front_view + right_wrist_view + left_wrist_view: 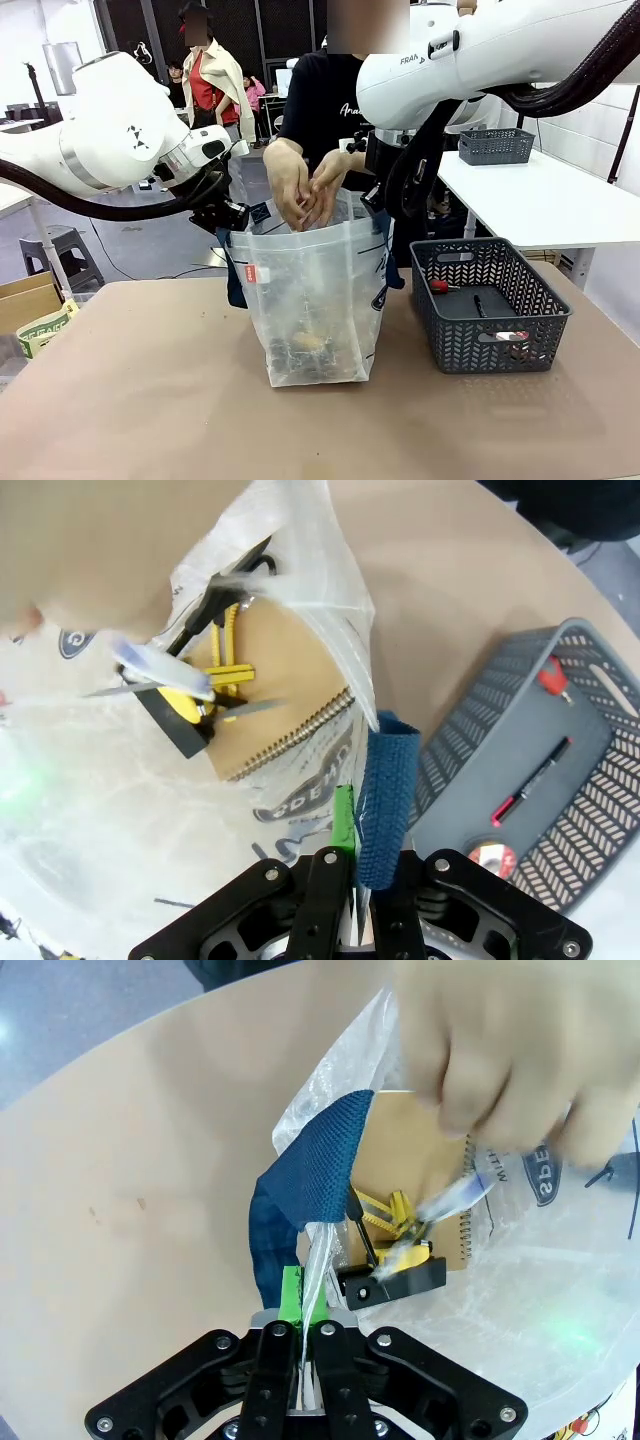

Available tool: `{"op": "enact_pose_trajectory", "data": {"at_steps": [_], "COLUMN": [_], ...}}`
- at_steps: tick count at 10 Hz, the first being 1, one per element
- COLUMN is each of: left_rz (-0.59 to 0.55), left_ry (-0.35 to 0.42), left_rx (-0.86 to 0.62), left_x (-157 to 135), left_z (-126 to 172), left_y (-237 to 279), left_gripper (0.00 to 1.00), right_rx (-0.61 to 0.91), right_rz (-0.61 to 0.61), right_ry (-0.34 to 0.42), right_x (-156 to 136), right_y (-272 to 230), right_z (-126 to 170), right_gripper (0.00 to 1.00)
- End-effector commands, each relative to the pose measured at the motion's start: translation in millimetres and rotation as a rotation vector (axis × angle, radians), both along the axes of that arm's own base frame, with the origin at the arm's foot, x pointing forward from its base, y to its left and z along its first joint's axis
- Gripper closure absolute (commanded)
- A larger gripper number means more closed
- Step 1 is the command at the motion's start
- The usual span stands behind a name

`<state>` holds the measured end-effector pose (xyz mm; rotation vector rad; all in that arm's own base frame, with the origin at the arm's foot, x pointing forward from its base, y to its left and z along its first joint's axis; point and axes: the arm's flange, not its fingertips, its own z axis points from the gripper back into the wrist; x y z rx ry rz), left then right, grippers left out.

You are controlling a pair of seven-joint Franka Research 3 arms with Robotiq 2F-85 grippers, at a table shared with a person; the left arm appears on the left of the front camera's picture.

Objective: Transfer purchased items from the store into the shopping bag.
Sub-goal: Move the Reusable shopping bag to the right side of the table.

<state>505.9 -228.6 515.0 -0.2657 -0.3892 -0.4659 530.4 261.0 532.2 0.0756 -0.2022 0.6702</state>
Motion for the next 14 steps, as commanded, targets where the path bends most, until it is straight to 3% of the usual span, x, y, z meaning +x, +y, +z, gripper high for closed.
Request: {"op": "enact_pose_trajectory", "data": {"at_steps": [1, 14], "left_rz": [0.004, 0.004], "left_ry": [-0.005, -0.005], "left_rx": [-0.002, -0.002], "left_x": [1.1, 1.1], "left_z": [1.7, 1.7], "left_y": [1.7, 1.7], "left_gripper": [1.00, 1.00], "right_rx": [-0.002, -0.002], "right_rz": [-0.002, -0.002], "right_ry": [-0.002, -0.002], "right_x": [0.0, 0.0], "right_y": [-1.8, -1.8], "right_z": [0.1, 0.1], "right_gripper": [1.00, 1.00]}}
